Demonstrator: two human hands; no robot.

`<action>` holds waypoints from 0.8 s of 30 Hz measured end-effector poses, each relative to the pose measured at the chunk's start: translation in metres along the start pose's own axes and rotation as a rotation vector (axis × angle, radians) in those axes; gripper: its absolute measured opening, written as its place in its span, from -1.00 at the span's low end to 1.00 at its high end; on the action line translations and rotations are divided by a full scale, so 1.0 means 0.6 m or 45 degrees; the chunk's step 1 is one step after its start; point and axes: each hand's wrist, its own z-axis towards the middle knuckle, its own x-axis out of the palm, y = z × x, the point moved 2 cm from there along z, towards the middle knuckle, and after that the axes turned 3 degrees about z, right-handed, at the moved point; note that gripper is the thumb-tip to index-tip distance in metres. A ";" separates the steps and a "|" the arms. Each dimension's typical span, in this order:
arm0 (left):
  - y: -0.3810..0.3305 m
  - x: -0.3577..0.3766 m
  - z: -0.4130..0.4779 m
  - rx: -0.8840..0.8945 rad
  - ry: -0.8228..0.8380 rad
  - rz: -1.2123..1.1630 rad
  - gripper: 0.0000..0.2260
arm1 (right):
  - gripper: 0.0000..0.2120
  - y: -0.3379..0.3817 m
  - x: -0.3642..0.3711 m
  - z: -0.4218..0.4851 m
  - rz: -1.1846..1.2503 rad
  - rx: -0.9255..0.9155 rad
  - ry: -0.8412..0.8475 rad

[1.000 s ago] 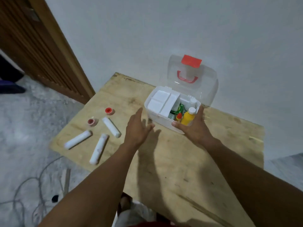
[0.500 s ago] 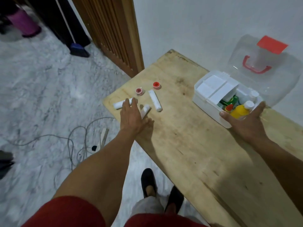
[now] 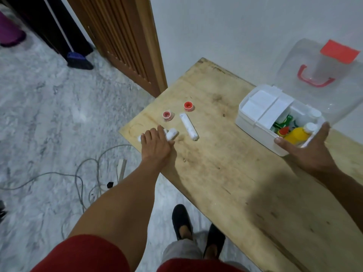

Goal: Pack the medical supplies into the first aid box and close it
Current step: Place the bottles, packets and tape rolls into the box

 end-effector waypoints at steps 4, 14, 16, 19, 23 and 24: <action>-0.003 -0.001 -0.010 0.039 -0.053 0.146 -0.63 | 0.18 0.004 -0.001 -0.003 0.034 -0.011 0.000; -0.057 -0.090 -0.065 0.015 0.012 -0.528 -0.82 | 0.33 -0.014 -0.007 0.008 0.078 -0.021 0.033; -0.090 -0.118 -0.072 0.071 0.007 -0.677 -0.80 | 0.33 -0.009 -0.008 0.004 0.083 -0.023 0.042; -0.148 -0.166 -0.063 0.117 0.073 -0.997 -0.67 | 0.35 -0.009 -0.011 0.002 0.041 -0.001 0.081; -0.229 -0.226 -0.024 0.259 0.214 -1.231 -0.84 | 0.42 -0.013 -0.012 0.006 0.035 -0.005 0.094; -0.249 -0.241 -0.011 0.351 0.229 -1.258 -0.88 | 0.41 -0.018 -0.012 0.011 0.045 -0.007 0.091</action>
